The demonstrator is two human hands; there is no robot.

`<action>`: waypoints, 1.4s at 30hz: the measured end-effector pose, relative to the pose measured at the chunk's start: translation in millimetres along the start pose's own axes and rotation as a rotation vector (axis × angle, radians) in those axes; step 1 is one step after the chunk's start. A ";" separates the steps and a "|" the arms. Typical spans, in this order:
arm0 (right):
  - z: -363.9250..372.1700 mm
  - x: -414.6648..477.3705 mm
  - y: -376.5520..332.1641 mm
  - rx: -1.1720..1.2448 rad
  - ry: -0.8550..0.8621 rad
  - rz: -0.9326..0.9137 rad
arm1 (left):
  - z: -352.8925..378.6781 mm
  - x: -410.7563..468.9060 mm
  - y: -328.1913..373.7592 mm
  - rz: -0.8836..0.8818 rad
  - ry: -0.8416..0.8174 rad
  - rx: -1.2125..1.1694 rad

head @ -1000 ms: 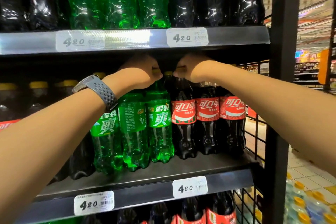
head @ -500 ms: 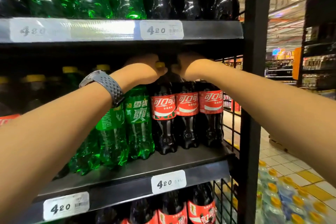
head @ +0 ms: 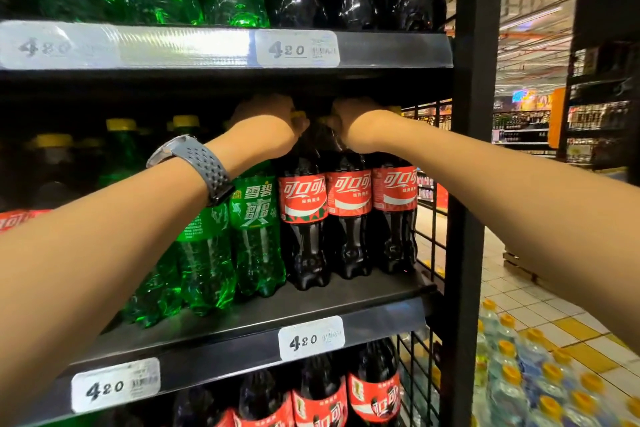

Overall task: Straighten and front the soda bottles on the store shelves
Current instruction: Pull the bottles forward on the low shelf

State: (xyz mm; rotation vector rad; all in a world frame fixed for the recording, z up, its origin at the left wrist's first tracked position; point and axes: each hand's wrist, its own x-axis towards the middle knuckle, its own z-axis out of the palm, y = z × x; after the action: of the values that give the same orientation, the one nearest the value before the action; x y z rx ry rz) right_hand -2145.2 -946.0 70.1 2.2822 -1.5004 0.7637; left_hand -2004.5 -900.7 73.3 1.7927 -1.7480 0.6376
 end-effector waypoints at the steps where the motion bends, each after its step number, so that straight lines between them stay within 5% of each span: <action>1: -0.4 -0.2 0.3 0.002 -0.002 -0.001 | -0.1 -0.2 -0.5 0.000 -0.003 -0.007; 17: -18.3 2.5 4.8 -0.036 -0.115 -0.104 | -14.0 -0.7 -16.9 0.168 -0.025 -0.050; 21: -17.6 3.0 -10.7 -0.120 0.002 -0.137 | -32.3 -4.6 -50.1 0.217 -0.011 -0.060; 28: -8.3 5.5 -80.0 0.101 0.117 -0.381 | -47.6 -23.9 -116.8 0.195 -0.050 0.132; 34: -0.1 16.3 -111.8 0.107 0.022 -0.393 | -49.2 -25.1 -139.4 0.179 -0.121 -0.105; 42: -5.9 16.0 -135.7 0.232 -0.114 -0.458 | -59.5 -23.3 -135.1 0.118 -0.108 -0.030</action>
State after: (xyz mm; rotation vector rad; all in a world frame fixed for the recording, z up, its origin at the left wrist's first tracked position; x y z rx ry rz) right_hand -2017.9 -899.7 89.2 2.7379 -0.9022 0.7079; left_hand -1868.1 -843.0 93.4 1.7428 -1.9370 0.5672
